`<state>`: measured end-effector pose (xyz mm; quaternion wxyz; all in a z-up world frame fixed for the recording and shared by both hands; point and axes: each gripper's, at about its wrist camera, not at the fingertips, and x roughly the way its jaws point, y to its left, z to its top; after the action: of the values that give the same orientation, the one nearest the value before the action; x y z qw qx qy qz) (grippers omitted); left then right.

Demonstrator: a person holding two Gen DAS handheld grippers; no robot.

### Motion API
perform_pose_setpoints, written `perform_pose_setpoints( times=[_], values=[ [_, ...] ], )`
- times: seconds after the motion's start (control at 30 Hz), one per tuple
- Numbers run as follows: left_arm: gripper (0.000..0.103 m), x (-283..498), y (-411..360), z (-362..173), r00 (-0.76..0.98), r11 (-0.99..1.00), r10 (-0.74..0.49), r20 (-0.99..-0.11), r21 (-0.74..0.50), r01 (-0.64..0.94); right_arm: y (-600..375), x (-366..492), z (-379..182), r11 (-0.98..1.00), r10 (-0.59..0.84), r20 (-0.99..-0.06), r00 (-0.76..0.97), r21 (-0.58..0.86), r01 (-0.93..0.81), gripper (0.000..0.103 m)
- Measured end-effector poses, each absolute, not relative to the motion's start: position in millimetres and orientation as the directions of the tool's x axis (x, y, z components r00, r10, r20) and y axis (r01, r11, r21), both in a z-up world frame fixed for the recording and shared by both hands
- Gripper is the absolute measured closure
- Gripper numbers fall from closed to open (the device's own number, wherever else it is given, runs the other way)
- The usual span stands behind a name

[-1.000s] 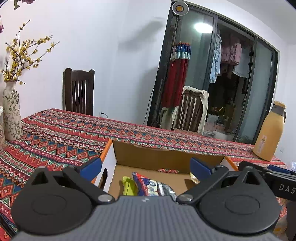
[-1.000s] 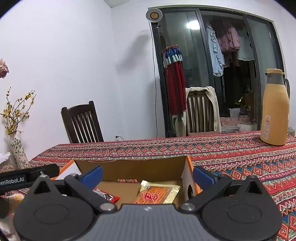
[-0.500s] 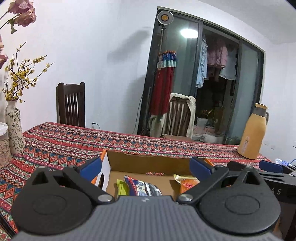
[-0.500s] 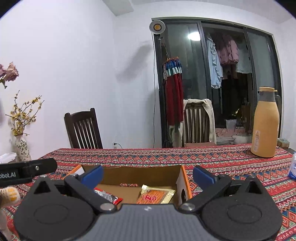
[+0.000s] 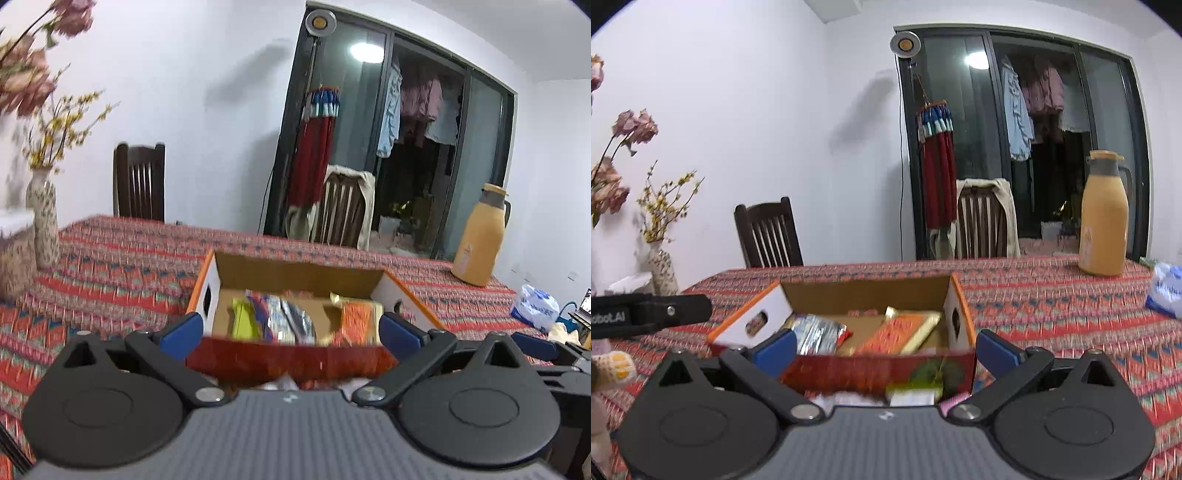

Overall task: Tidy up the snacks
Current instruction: 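Withdraw both tools from the box back toward the snack pile, then grasp a white cookie packet with the right tool while the left tool grasps an oat crisp packet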

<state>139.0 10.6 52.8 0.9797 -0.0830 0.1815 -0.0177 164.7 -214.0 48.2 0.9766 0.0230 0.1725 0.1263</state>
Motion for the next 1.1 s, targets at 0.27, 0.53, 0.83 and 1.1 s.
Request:
perform_pose_setpoints(
  times=[0.27, 0.53, 0.83, 1.1],
  values=[
    [0.0, 109.3, 19.1, 19.2, 0.901, 0.983, -0.091, -0.425, -0.182, 0.014, -215.7, 116.4, 11.1, 0.975, 0.223, -0.369, 0.902, 0.071, -0.212, 0.0],
    [0.0, 87.7, 28.5, -2.5, 0.876, 0.98, -0.123, -0.467, -0.196, 0.033, -213.9, 90.6, -13.0, 0.972, 0.23, -0.431, 0.873, 0.06, -0.226, 0.0],
    [0.0, 90.3, 34.9, -14.9, 0.853, 0.976, -0.125, -0.506, -0.216, 0.015, -205.2, 90.7, -32.1, 0.97, 0.234, -0.489, 0.84, 0.056, -0.238, 0.0],
    [0.0, 91.8, 33.6, -20.2, 0.841, 0.977, -0.123, -0.527, -0.215, 0.008, -206.5, 99.5, -41.6, 0.969, 0.235, -0.541, 0.808, 0.063, -0.239, 0.056]
  ],
)
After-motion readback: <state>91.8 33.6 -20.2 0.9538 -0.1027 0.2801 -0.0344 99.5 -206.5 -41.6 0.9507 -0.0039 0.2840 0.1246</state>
